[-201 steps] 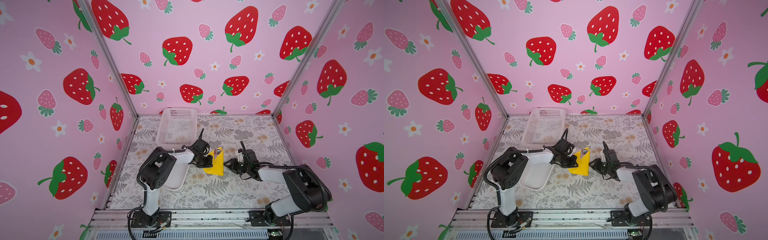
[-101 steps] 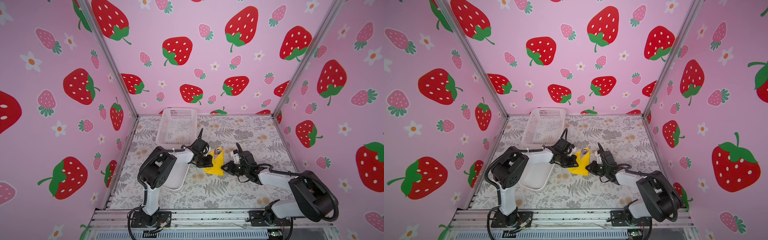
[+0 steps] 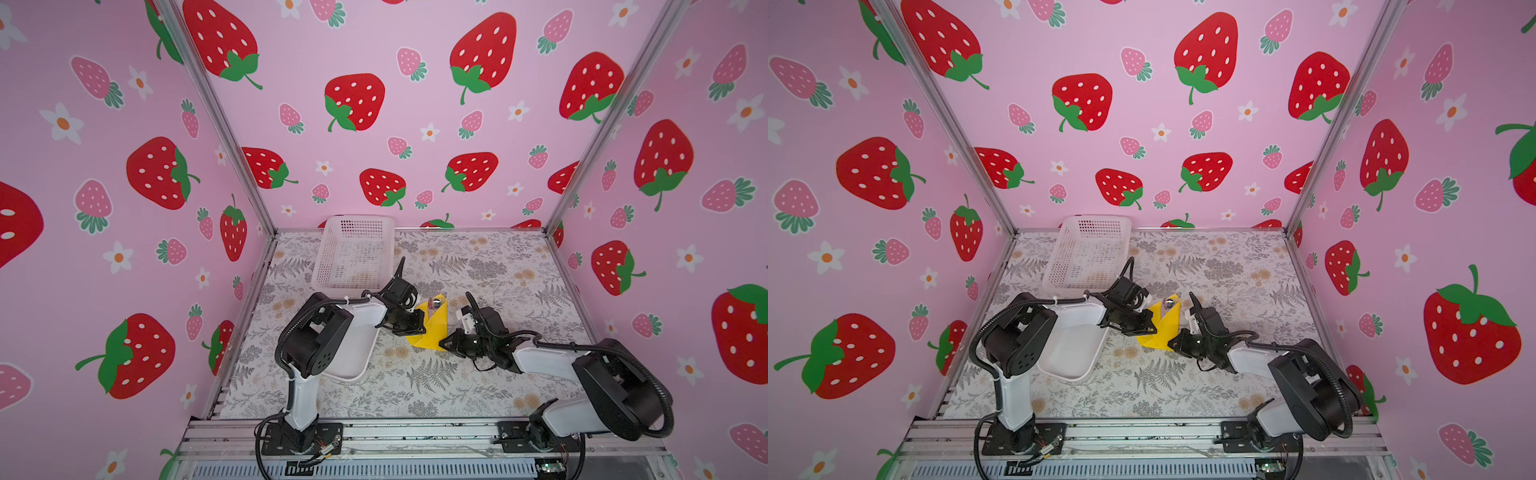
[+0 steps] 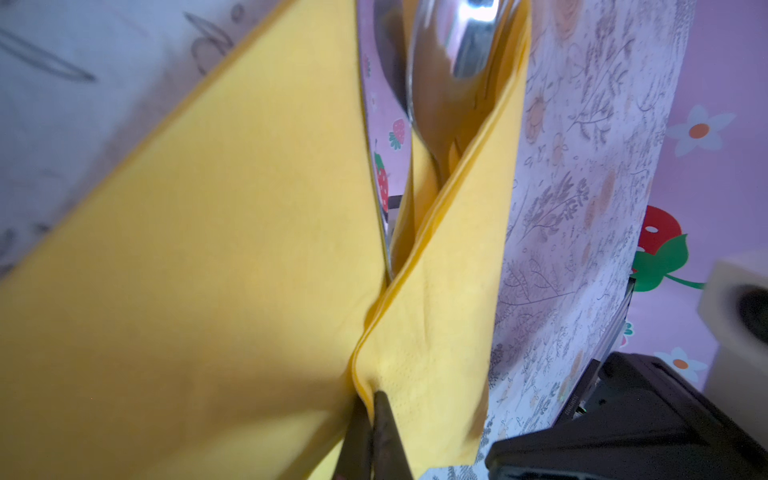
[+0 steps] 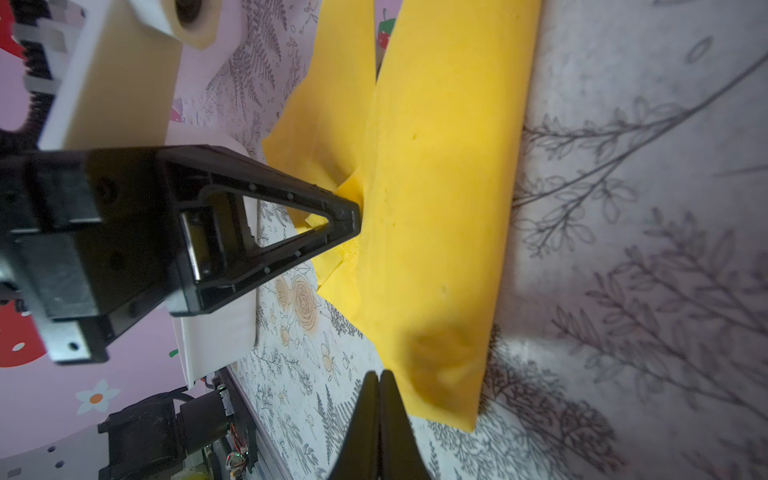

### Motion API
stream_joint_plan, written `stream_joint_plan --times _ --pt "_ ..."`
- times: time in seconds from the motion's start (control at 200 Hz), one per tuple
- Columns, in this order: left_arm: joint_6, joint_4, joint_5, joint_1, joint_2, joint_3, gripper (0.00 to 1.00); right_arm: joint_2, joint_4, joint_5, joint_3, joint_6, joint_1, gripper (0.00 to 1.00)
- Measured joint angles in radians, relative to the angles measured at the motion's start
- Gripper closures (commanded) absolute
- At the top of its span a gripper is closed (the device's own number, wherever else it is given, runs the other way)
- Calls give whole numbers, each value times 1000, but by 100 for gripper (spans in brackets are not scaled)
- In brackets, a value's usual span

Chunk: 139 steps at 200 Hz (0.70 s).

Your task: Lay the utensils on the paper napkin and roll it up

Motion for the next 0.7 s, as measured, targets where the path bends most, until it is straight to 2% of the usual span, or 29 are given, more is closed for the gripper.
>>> stream_joint_plan --times 0.255,0.525,0.695 --pt "-2 8 7 3 0 -6 100 40 8 14 -1 4 1 93" --pt "-3 9 10 4 0 -6 100 -66 2 48 -18 -10 1 93" --pt "-5 9 10 4 0 -6 100 -39 9 36 -22 -16 1 93"
